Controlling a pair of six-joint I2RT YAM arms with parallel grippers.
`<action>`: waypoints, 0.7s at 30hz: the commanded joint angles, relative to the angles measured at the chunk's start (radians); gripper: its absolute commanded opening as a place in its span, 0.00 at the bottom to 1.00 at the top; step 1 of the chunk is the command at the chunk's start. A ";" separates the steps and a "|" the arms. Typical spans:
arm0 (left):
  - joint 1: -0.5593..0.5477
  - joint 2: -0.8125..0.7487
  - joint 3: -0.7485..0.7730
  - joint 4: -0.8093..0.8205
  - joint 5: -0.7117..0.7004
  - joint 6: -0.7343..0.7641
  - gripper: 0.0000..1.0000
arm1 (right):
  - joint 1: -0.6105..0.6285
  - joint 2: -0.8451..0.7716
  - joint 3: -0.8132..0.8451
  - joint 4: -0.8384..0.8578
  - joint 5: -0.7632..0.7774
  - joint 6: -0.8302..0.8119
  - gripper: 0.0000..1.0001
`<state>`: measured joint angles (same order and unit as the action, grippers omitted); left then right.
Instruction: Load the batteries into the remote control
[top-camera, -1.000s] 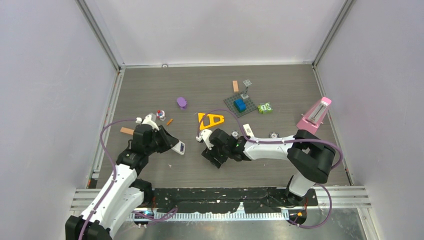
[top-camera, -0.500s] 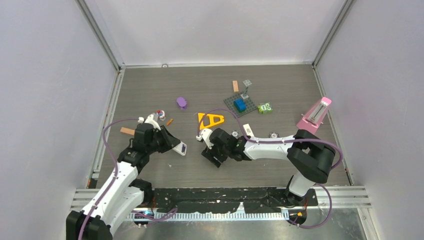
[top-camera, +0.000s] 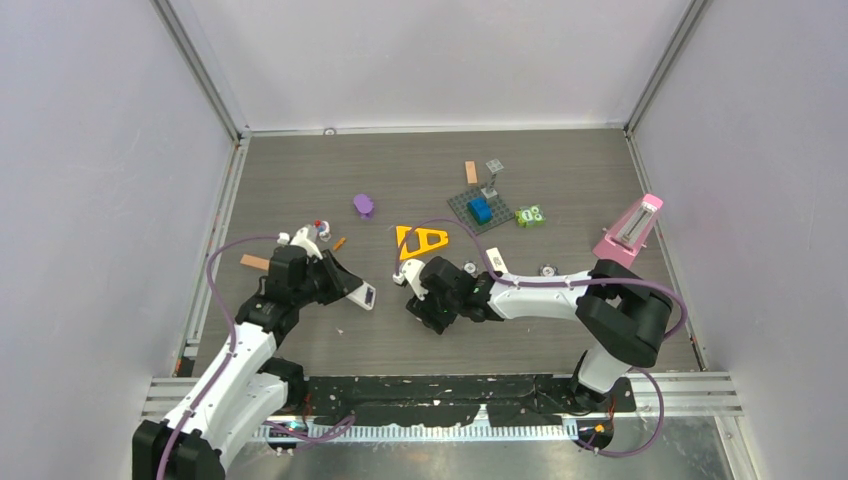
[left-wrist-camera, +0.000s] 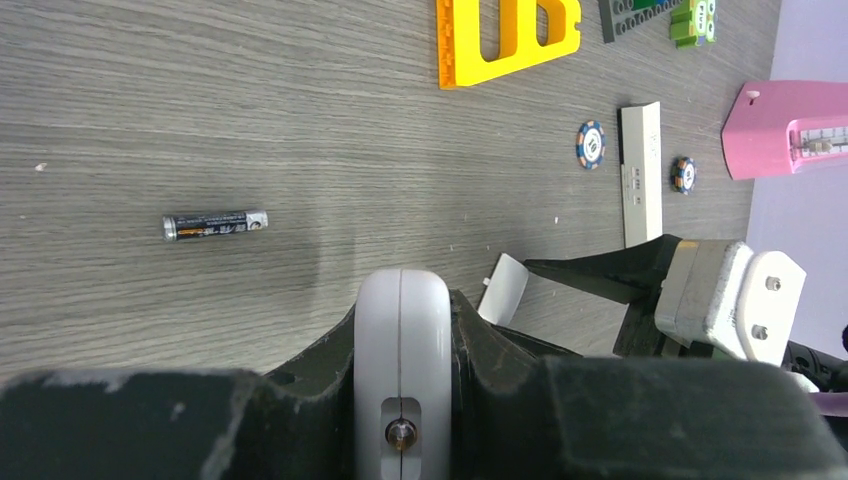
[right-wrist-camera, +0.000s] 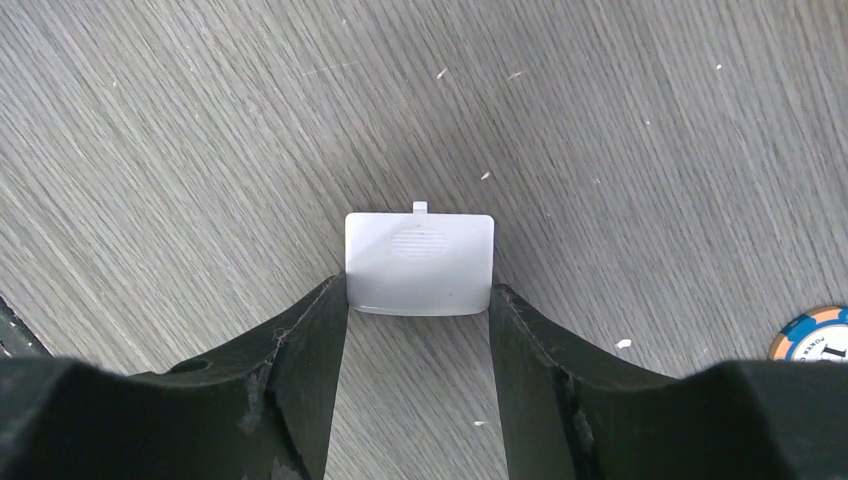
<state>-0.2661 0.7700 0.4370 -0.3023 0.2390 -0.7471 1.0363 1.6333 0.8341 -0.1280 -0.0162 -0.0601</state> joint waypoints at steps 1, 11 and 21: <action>0.002 0.003 0.015 0.090 0.056 0.019 0.00 | 0.001 0.016 0.004 -0.063 -0.013 -0.010 0.41; -0.044 0.081 -0.039 0.389 0.254 0.060 0.00 | 0.038 -0.227 -0.037 0.028 0.040 0.016 0.35; -0.135 0.134 -0.002 0.475 0.295 0.097 0.00 | 0.129 -0.437 -0.032 0.059 0.147 -0.032 0.37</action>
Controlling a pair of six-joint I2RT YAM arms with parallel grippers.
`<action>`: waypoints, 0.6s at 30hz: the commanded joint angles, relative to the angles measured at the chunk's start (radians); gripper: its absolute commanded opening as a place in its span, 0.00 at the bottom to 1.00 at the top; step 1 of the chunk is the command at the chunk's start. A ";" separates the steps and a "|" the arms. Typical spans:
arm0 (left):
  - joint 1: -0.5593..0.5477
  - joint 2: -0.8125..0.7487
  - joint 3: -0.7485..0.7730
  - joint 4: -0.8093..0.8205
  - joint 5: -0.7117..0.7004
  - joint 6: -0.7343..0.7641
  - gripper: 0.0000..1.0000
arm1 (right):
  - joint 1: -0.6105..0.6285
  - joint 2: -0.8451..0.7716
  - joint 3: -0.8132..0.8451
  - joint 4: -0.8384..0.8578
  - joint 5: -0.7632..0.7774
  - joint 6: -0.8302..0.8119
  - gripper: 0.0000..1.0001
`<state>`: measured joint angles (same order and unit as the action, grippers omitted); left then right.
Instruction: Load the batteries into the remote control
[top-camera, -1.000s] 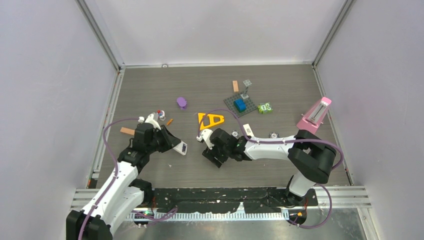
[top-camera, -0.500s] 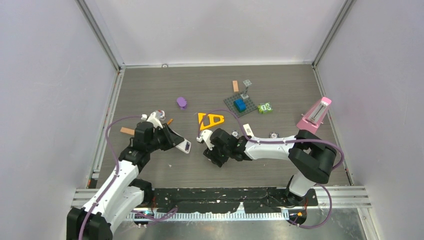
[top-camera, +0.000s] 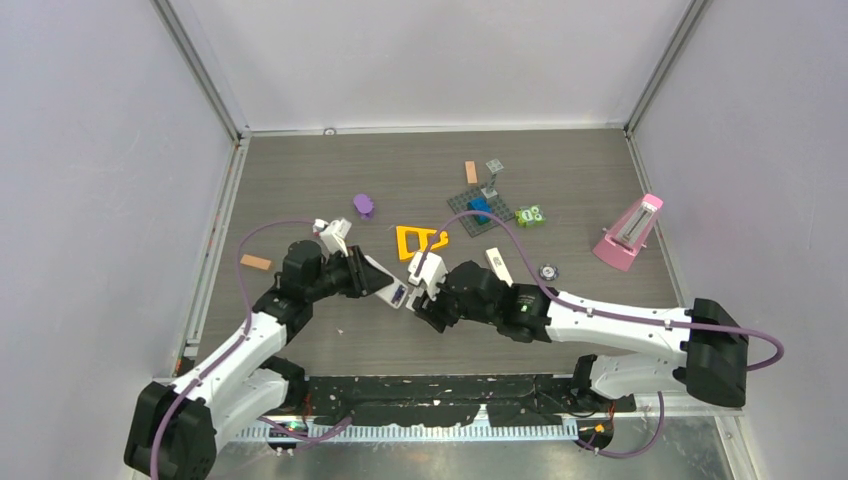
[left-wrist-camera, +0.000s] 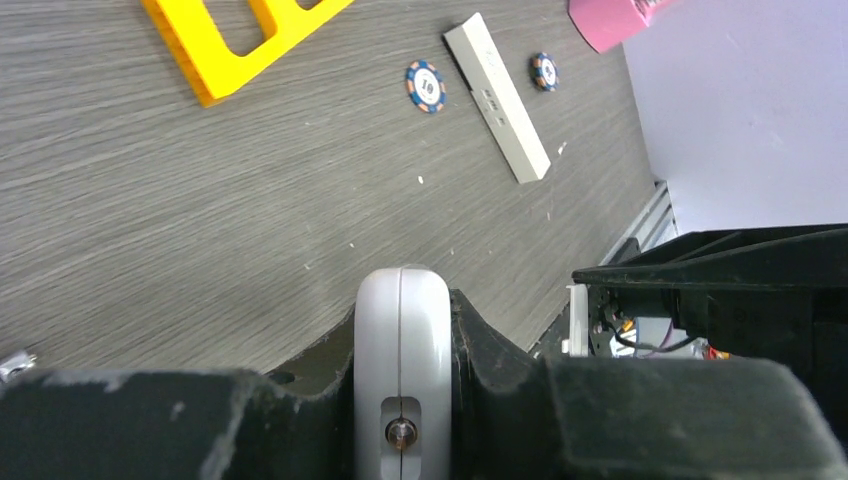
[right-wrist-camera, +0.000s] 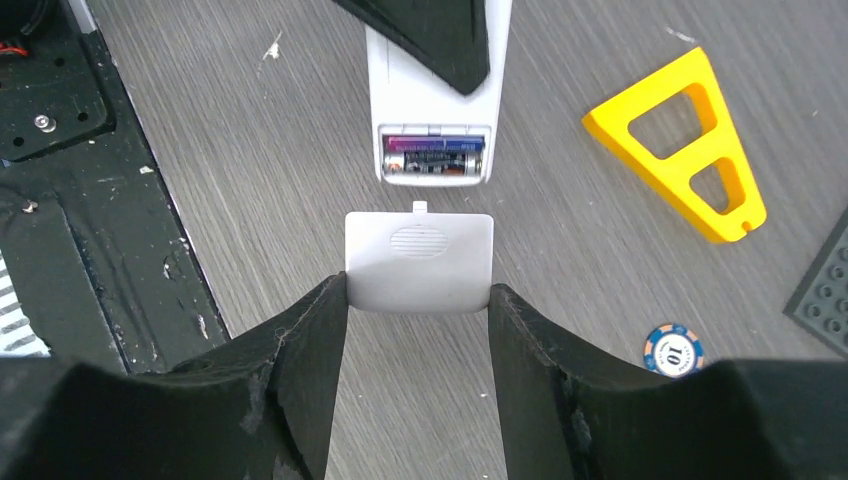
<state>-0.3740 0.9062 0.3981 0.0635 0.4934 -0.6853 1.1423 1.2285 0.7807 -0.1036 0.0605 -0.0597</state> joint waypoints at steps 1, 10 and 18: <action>-0.034 -0.006 0.038 0.112 0.043 0.036 0.00 | 0.024 -0.037 0.027 0.036 0.072 -0.035 0.37; -0.057 -0.028 0.048 0.108 0.078 0.041 0.00 | 0.033 0.027 0.078 0.012 0.042 -0.034 0.38; -0.060 -0.031 0.051 0.105 0.112 0.041 0.00 | 0.034 0.083 0.123 -0.006 0.028 -0.033 0.38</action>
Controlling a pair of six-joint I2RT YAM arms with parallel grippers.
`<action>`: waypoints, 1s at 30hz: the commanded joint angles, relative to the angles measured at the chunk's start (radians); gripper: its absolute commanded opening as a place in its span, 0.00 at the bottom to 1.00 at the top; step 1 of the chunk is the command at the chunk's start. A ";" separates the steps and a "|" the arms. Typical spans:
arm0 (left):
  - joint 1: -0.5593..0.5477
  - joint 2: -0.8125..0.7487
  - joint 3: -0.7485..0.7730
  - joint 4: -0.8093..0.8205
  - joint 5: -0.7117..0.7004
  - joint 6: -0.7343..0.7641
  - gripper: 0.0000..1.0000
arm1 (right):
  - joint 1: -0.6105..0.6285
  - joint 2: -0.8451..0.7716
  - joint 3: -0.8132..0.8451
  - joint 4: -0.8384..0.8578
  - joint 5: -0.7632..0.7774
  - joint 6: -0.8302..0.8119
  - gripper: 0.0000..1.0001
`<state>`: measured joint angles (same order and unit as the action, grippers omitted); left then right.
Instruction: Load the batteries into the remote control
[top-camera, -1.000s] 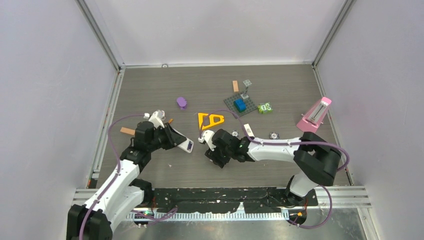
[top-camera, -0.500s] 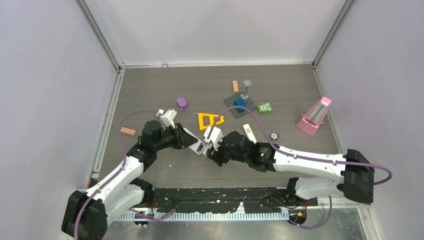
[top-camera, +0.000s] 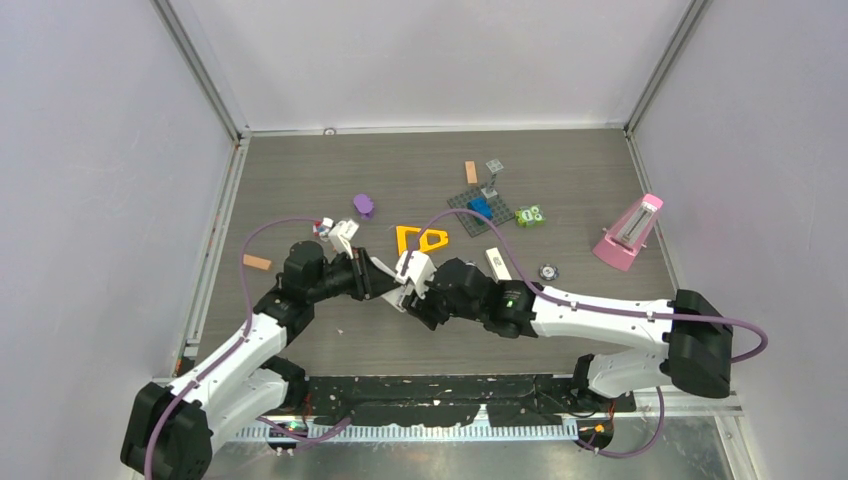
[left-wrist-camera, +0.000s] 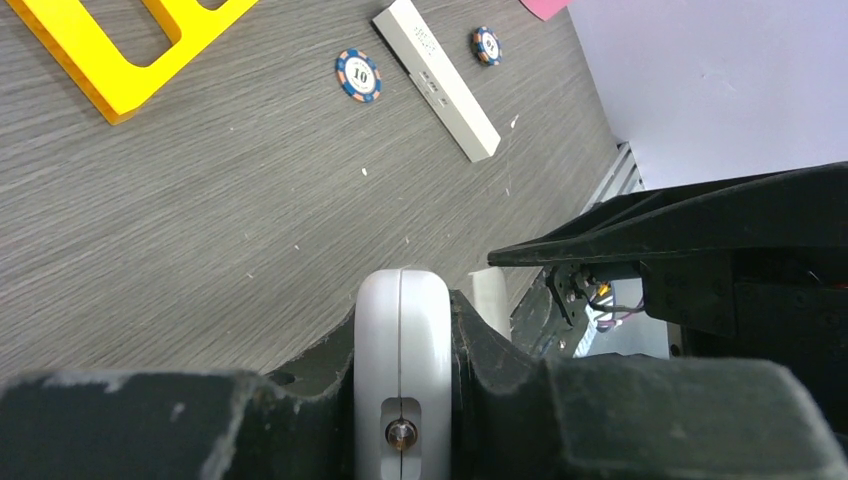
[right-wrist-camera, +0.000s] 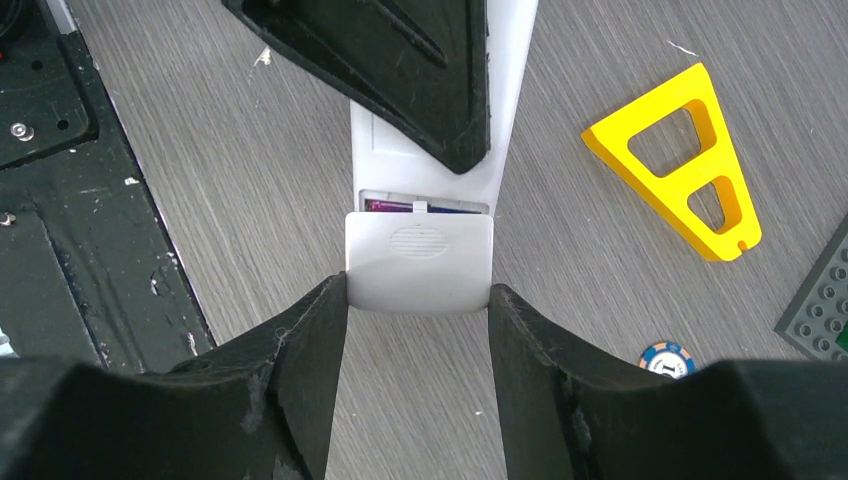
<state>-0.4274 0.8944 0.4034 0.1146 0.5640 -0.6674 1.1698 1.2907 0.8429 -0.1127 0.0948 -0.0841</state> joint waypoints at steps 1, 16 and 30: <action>-0.007 -0.022 0.045 0.054 0.043 0.023 0.00 | 0.006 0.029 0.064 -0.004 -0.004 -0.008 0.38; -0.008 -0.034 0.044 0.048 0.044 0.025 0.00 | 0.007 0.067 0.080 -0.020 0.010 -0.008 0.37; -0.008 -0.043 0.052 0.020 -0.014 0.026 0.00 | 0.007 0.035 0.062 0.000 0.020 -0.014 0.37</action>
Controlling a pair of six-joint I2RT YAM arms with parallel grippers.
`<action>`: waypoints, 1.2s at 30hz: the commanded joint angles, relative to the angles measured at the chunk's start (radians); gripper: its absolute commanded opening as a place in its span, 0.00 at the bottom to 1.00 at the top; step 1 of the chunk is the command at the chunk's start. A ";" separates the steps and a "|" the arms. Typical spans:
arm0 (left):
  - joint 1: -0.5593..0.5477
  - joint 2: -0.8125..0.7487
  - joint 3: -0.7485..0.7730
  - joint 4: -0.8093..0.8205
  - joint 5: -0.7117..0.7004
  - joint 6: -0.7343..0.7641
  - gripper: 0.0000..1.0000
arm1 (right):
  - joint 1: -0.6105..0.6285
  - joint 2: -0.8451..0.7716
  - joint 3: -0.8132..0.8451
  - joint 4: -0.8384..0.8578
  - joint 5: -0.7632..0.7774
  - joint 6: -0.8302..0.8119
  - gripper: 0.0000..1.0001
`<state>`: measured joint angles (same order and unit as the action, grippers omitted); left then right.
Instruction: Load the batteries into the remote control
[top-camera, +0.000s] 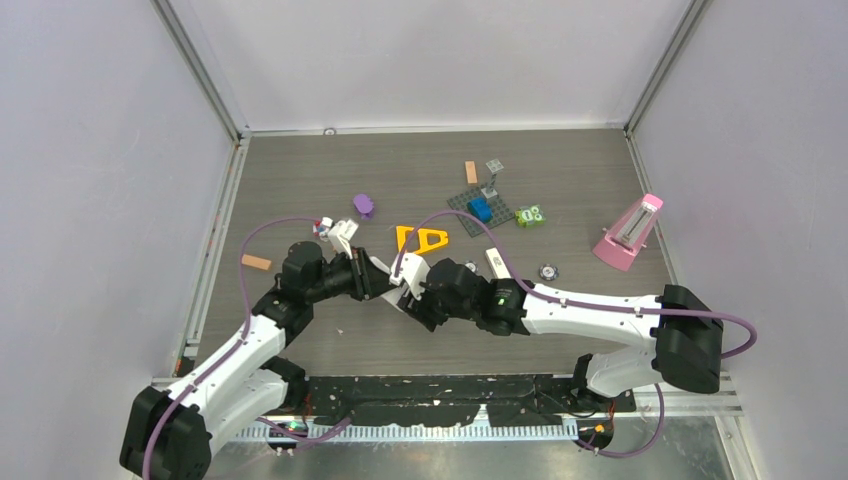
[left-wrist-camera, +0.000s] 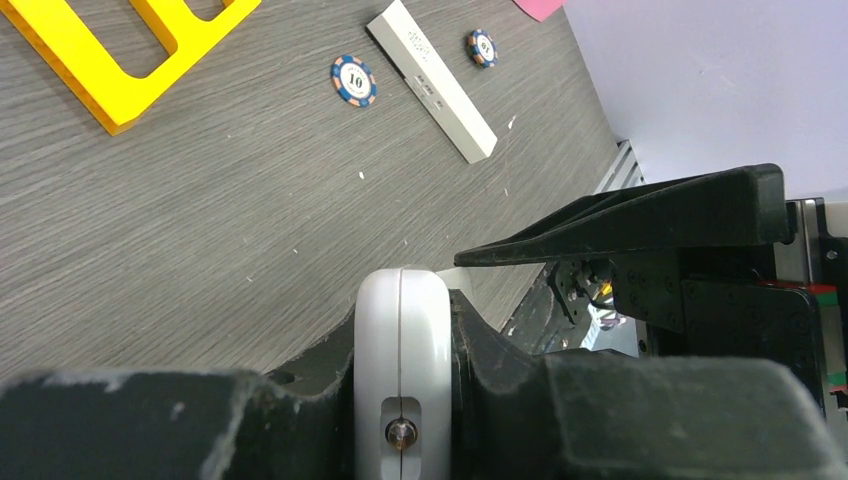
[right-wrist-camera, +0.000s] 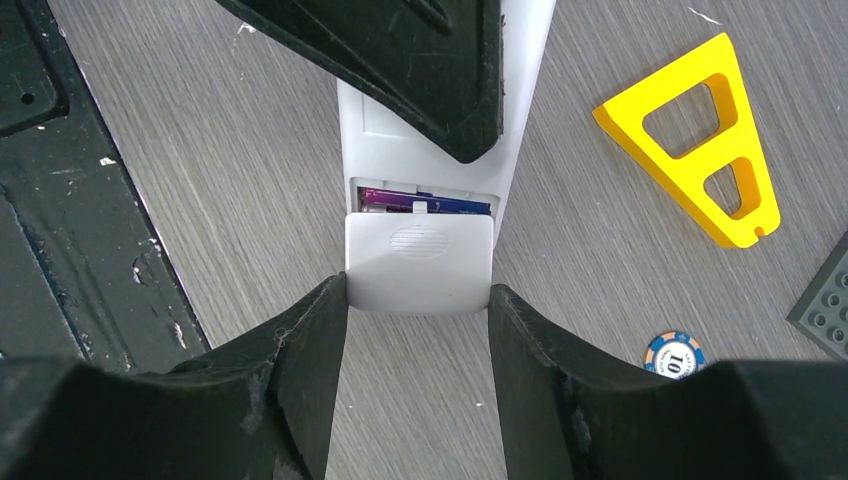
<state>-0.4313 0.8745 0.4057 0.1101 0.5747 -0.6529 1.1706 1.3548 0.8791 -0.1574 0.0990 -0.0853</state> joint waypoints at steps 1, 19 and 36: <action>-0.004 -0.023 0.049 0.023 -0.027 0.012 0.00 | 0.005 -0.032 0.024 0.045 0.015 -0.013 0.37; -0.004 -0.022 0.055 0.014 -0.011 0.010 0.00 | 0.006 -0.003 0.051 0.053 0.030 -0.018 0.37; -0.005 -0.019 0.059 0.022 -0.014 0.004 0.00 | 0.006 0.043 0.082 0.025 0.016 -0.018 0.36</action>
<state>-0.4309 0.8707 0.4095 0.0929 0.5495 -0.6506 1.1706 1.3907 0.9253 -0.1520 0.1108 -0.0998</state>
